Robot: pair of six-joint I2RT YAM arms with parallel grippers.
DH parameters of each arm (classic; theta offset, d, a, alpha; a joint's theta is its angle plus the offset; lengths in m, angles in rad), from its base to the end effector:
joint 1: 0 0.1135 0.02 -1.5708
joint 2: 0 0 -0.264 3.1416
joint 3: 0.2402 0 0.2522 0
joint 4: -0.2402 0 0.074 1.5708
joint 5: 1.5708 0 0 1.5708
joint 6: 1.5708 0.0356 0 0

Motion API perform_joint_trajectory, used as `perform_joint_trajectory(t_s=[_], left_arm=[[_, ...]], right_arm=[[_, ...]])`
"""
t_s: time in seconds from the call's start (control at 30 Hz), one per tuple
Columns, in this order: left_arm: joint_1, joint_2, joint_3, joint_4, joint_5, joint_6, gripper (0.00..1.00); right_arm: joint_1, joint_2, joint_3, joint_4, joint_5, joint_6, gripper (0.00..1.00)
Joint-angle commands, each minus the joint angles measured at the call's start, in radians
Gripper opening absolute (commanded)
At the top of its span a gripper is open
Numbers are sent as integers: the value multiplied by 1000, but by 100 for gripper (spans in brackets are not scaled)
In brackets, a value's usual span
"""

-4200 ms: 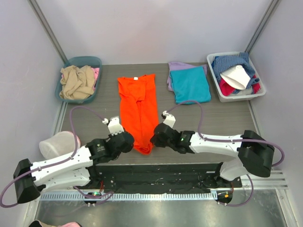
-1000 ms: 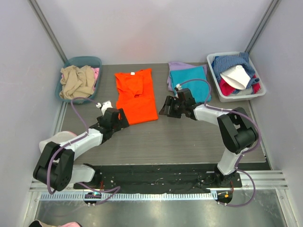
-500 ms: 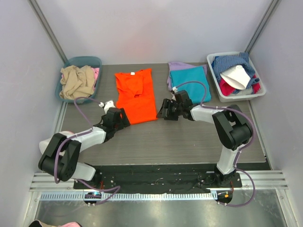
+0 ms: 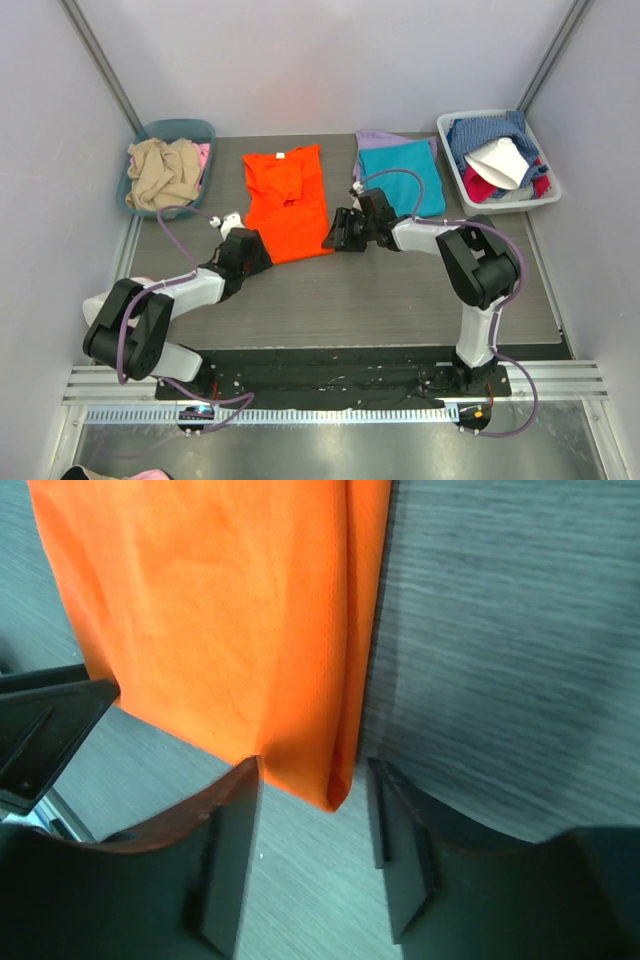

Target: Fold and stack the t-shirts

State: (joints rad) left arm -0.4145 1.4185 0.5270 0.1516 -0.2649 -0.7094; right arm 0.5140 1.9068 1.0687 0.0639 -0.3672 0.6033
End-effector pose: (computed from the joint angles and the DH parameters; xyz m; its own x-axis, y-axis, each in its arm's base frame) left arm 0.2422 -0.0964 0.1485 -0.6061 -0.4201 -0.6753 -0.2413 0.9062 -0.3471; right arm 0.3352 0.2039 0.1458 -0.8885 0.1065 -0.4464 -0.2165 0.7604 0.6123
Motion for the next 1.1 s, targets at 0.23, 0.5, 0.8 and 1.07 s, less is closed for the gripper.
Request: perform_joint_trajectory(t_s=[0.23, 0.5, 0.8, 1.07], left_arm=[[-3, 68, 20, 46, 24, -13, 20], [-36, -1, 19, -44, 69, -27, 0], [-223, -331, -62, -291, -34, -134, 0], [-423, -564, -90, -539, -134, -292, 0]], right_arm=[[4, 48, 34, 7, -19, -23, 1], [26, -72, -38, -61, 27, -50, 1], [110, -281, -187, -237, 97, -94, 1], [175, -555, -323, -329, 129, -13, 1]])
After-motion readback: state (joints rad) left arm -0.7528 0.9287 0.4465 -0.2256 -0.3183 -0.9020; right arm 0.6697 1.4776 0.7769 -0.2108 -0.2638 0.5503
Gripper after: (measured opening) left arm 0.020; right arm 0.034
